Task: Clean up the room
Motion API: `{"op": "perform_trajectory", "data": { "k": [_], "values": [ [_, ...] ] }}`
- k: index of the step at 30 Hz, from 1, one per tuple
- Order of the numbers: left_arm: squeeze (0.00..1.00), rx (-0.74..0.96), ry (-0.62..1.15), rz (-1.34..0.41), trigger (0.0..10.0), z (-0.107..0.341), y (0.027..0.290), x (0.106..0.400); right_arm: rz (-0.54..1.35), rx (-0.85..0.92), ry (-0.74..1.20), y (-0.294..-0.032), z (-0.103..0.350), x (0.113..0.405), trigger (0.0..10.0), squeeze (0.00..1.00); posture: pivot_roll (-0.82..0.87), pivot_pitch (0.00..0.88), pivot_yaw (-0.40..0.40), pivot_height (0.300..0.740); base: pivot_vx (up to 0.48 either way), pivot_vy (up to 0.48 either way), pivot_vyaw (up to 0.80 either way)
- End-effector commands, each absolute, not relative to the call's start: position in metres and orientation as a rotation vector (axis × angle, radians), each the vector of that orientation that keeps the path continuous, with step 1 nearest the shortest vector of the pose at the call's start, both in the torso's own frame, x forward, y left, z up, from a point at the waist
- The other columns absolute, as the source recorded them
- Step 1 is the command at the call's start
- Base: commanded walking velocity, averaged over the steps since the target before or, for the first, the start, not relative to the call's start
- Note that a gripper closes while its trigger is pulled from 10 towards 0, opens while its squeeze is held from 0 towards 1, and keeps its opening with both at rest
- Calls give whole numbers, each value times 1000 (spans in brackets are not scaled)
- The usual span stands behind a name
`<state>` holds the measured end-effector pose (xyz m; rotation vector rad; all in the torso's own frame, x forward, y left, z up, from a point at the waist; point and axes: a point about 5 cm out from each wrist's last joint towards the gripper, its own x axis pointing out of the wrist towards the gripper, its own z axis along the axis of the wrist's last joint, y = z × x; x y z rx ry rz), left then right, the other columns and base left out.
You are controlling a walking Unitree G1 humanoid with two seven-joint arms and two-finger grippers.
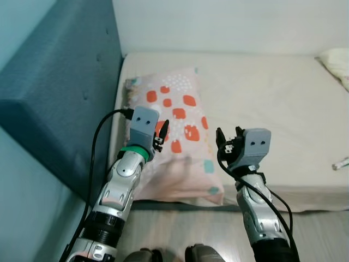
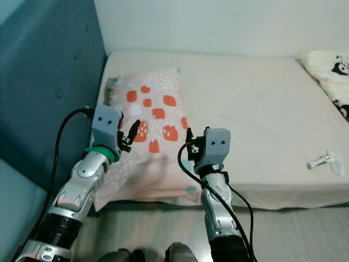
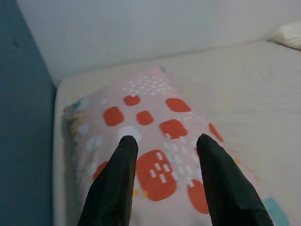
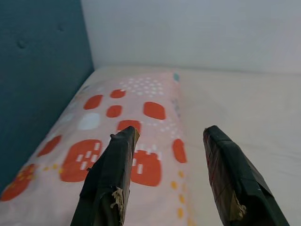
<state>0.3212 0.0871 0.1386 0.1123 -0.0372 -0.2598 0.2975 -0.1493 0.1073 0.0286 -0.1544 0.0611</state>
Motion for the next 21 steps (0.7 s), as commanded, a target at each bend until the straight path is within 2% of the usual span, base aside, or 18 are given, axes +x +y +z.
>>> {"op": "perform_trajectory", "data": {
  "k": [1,10,21],
  "values": [
    [0,115,-36,-270,10000,136,85,319,42,31,-139,-154,103,295,10000,0,-104,36,41,740,0,-480,0],
    [0,114,-36,-269,10000,136,86,319,42,31,-139,-154,103,295,10000,0,-104,37,42,740,0,-475,0],
    [0,122,-20,-254,10000,133,86,320,43,31,-136,-153,102,295,10000,0,-103,39,43,740,0,0,0]
  ]
}}
